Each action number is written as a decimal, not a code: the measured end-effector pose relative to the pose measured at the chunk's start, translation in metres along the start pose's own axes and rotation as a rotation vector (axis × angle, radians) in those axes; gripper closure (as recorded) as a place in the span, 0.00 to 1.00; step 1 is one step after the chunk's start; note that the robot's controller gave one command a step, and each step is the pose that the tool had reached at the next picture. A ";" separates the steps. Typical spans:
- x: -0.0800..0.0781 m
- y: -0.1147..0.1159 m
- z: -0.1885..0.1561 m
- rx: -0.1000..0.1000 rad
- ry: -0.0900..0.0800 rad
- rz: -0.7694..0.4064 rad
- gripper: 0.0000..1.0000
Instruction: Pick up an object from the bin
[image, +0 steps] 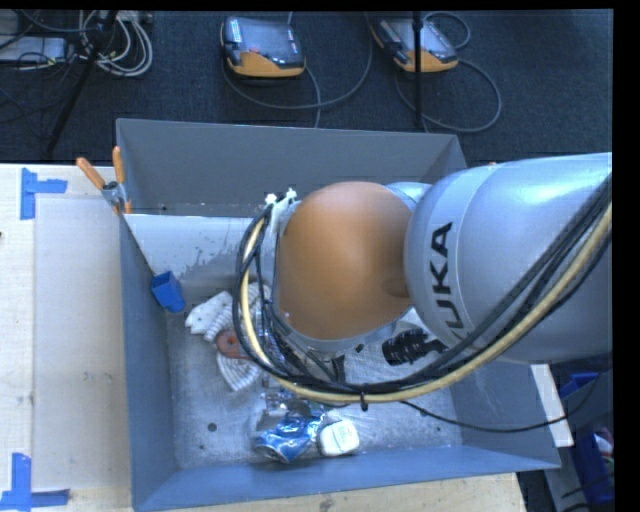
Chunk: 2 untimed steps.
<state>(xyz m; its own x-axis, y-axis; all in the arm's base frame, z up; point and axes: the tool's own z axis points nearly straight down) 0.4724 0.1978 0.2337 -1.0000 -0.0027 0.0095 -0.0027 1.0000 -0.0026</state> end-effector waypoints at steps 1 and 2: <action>-0.002 -0.001 -0.004 -0.002 -0.007 0.004 0.00; -0.005 -0.029 0.040 -0.005 -0.014 0.058 0.00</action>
Offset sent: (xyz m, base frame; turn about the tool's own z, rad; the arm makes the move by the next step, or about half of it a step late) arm 0.0078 -0.0746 -0.1081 0.1414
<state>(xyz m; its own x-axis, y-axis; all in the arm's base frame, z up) 0.4775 0.1686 0.1940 -0.9985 0.0553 -0.0041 0.0553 0.9985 0.0024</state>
